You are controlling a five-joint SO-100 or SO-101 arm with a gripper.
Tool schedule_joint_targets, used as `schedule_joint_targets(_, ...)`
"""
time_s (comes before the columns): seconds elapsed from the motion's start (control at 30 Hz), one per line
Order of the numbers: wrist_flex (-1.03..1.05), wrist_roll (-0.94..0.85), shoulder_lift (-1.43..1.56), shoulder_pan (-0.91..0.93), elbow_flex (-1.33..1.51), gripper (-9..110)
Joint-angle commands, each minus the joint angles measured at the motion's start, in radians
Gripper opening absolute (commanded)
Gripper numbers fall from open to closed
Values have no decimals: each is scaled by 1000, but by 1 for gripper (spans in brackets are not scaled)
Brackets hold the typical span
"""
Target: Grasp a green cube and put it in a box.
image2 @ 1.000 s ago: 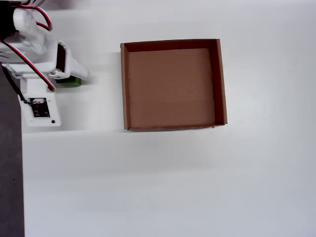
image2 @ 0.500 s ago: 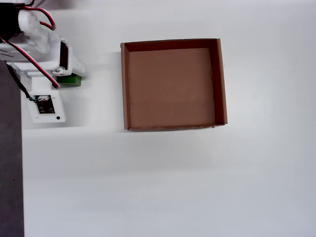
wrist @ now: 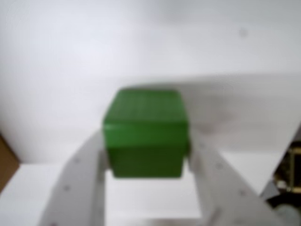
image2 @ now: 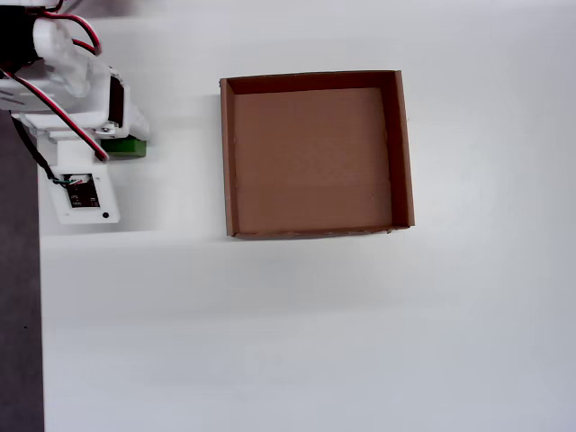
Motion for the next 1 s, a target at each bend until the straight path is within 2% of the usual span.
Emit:
schedule_joint_targets(0.0, 15, -17, 38, -14, -17, 14)
schedule_joint_targets(0.43, 199, -6, 172, -117, -167, 14)
schedule_joint_targets(0.73, 225, -18, 250, -295, -249, 15)
schedule_joint_targets(0.97, 267, -156, 244, -434, -348, 15)
